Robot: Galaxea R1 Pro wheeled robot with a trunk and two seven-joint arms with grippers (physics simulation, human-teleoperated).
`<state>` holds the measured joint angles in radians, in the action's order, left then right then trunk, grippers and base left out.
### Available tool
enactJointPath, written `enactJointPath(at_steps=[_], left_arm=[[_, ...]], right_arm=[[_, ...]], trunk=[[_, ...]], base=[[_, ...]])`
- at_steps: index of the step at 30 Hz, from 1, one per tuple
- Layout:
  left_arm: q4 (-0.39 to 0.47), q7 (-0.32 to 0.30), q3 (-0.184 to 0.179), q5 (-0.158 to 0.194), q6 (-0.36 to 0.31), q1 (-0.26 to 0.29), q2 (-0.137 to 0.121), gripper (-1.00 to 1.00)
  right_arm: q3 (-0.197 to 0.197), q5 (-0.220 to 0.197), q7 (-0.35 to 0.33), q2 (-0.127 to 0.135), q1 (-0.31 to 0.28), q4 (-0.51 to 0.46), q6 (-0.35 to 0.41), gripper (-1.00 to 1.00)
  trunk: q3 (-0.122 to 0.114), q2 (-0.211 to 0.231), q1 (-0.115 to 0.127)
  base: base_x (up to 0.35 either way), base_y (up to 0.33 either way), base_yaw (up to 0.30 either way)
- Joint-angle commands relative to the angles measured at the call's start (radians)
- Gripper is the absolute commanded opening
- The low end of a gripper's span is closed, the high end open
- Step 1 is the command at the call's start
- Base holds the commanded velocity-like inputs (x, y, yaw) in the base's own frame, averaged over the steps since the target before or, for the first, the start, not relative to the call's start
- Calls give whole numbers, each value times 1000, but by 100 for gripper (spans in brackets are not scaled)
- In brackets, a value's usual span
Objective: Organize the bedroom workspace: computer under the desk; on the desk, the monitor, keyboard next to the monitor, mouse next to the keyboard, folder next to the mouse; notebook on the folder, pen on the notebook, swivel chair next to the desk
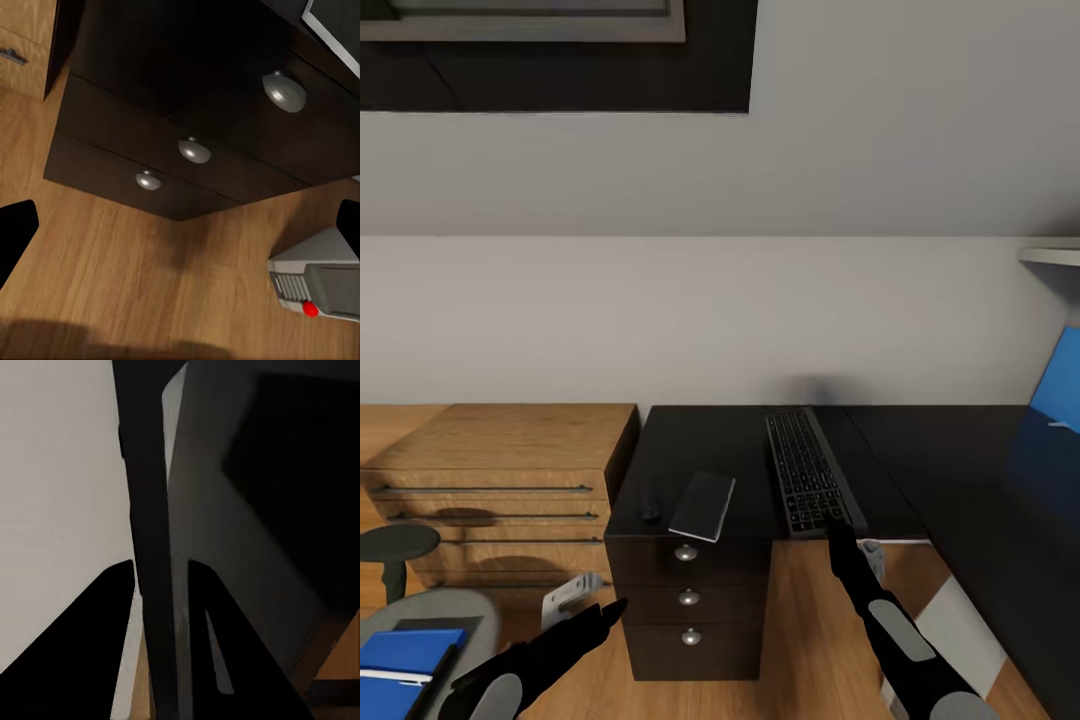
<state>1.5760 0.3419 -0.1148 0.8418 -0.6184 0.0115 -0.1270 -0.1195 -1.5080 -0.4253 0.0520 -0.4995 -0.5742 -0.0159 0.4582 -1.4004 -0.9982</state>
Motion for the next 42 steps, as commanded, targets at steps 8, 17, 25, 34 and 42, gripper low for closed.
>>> enactJointPath(at_steps=[8,17,25,34,42], left_arm=[[-68,8,-43,0,10,0,-3,100],[-223,5,-137,-121,108,0,-4,100],[-321,7,-230,-160,215,0,-4,100],[-388,6,-225,-162,223,0,-6,100],[-389,6,-225,-165,224,0,-8,100]], right_arm=[[-6,-11,73,11,5,-157,-3,-100],[-6,-11,231,25,7,-302,0,-100],[-5,-16,323,53,13,-438,1,-100],[-10,12,323,54,21,-444,0,-100],[-11,14,319,52,40,-444,-3,-100]], trunk=[[-24,56,31],[-52,119,65],[-77,175,96],[-105,238,130],[-131,294,161]], base=[[0,0,0],[0,0,0],[0,0,0],[-146,0,0],[-332,0,0]])
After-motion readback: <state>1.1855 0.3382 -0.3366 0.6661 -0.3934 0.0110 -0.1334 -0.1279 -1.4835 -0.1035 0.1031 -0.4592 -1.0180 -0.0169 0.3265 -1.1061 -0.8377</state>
